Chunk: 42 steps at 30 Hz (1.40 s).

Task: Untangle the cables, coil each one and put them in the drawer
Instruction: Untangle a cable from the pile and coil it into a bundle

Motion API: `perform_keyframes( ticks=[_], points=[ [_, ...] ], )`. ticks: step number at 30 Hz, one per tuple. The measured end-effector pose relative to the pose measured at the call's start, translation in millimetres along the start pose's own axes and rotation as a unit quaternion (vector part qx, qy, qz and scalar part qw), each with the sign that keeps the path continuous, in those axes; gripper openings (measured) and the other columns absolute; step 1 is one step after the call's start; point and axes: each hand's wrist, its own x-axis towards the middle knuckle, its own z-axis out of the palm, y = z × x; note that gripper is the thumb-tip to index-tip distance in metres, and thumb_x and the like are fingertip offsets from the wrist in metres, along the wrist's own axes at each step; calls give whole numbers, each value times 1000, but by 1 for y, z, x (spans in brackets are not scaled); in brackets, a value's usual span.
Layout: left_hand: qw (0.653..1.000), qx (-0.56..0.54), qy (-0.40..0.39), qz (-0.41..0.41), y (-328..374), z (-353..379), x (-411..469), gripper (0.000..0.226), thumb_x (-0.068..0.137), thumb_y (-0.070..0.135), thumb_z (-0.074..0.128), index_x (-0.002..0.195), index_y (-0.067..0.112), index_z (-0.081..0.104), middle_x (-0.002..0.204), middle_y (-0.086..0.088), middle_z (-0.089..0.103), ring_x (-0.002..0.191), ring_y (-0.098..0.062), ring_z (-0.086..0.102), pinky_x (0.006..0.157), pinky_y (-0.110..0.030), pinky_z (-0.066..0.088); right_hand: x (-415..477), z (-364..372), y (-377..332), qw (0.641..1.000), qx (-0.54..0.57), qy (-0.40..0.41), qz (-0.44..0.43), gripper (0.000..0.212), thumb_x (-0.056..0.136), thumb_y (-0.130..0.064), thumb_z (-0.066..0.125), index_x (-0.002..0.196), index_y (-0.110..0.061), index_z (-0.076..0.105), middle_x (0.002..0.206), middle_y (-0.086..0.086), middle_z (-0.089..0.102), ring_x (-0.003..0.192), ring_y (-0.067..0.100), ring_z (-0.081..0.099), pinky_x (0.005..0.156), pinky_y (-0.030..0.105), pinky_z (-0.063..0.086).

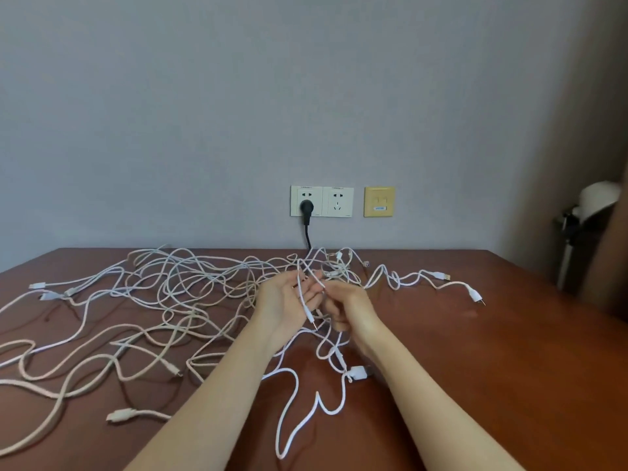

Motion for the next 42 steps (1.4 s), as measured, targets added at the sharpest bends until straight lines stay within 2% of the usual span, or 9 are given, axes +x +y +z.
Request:
perform_keyframes(
  ticks=[5, 13, 16, 21, 27, 30, 32, 37, 42],
  points=[
    [993, 106, -28, -29, -10, -15, 4, 37, 96, 14, 32, 81, 2, 64, 81, -9, 65, 40, -21, 56, 48, -29, 45, 6, 17, 13, 997, -70, -44, 8, 17, 95, 1, 33, 87, -7, 45, 42, 4, 39, 26, 6, 25, 29, 14, 18],
    [990, 140, -20, 22, -15, -24, 12, 23, 102, 10, 25, 88, 6, 44, 109, -11, 60, 53, -18, 65, 33, -18, 35, 8, 8, 20, 975, -216, -36, -30, 23, 87, -4, 53, 67, -14, 53, 45, 0, 53, 34, 1, 43, 42, 10, 31],
    [979, 203, 0, 11, -18, -23, 12, 21, 103, 10, 26, 109, 3, 44, 109, -12, 60, 44, -17, 56, 34, -17, 33, 6, 8, 22, 964, -261, -12, -55, 25, 85, -6, 57, 62, -16, 57, 41, -7, 54, 42, -4, 47, 50, 6, 33],
    [977, 212, 3, -7, -15, -22, 11, 31, 102, 5, 23, 78, 9, 42, 86, -13, 59, 39, -16, 54, 33, -18, 34, 2, 7, 18, 954, -293, -9, -56, 23, 85, -9, 60, 65, -20, 61, 44, -7, 55, 41, -6, 48, 49, 3, 34],
    [997, 70, 24, 8, -5, -25, 12, 32, 101, 3, 21, 75, 12, 38, 83, -11, 68, 94, -26, 60, 66, -34, 50, 0, 4, 11, 974, -219, -54, 3, 14, 90, -14, 57, 76, -14, 58, 52, 6, 57, 29, 4, 30, 31, 14, 23],
    [997, -40, 51, 37, 1, -27, 16, 34, 101, 1, 21, 73, 10, 38, 57, -5, 58, 63, -17, 64, 85, -34, 51, -1, -2, 7, 980, -189, -67, 12, 21, 91, -9, 55, 70, -11, 56, 43, 2, 48, 29, 7, 25, 31, 14, 19],
    [995, -41, 83, 39, 2, -29, 19, 34, 101, 2, 22, 73, 11, 39, 57, -3, 46, 39, -10, 50, 74, -27, 52, -2, -6, 5, 980, -186, -68, 7, 21, 91, -8, 55, 70, -10, 58, 41, -3, 43, 29, 5, 25, 31, 14, 20],
    [979, 169, 117, 12, -6, -23, 26, 36, 101, 2, 20, 71, 13, 39, 33, 6, 36, 25, -4, 25, 37, -13, 25, 0, -5, 7, 946, -308, -28, -97, 23, 86, -12, 63, 68, -27, 64, 49, -14, 56, 48, 1, 51, 53, 16, 40],
    [896, 416, 156, 18, -12, -24, 34, 35, 96, -1, 31, 68, 12, 47, 43, -3, 40, 37, -14, 35, 40, -21, 24, 2, 2, 12, 887, -426, -4, -175, 24, 78, -13, 68, 69, -35, 61, 70, -14, 61, 70, 6, 55, 70, 26, 45]
  ],
)
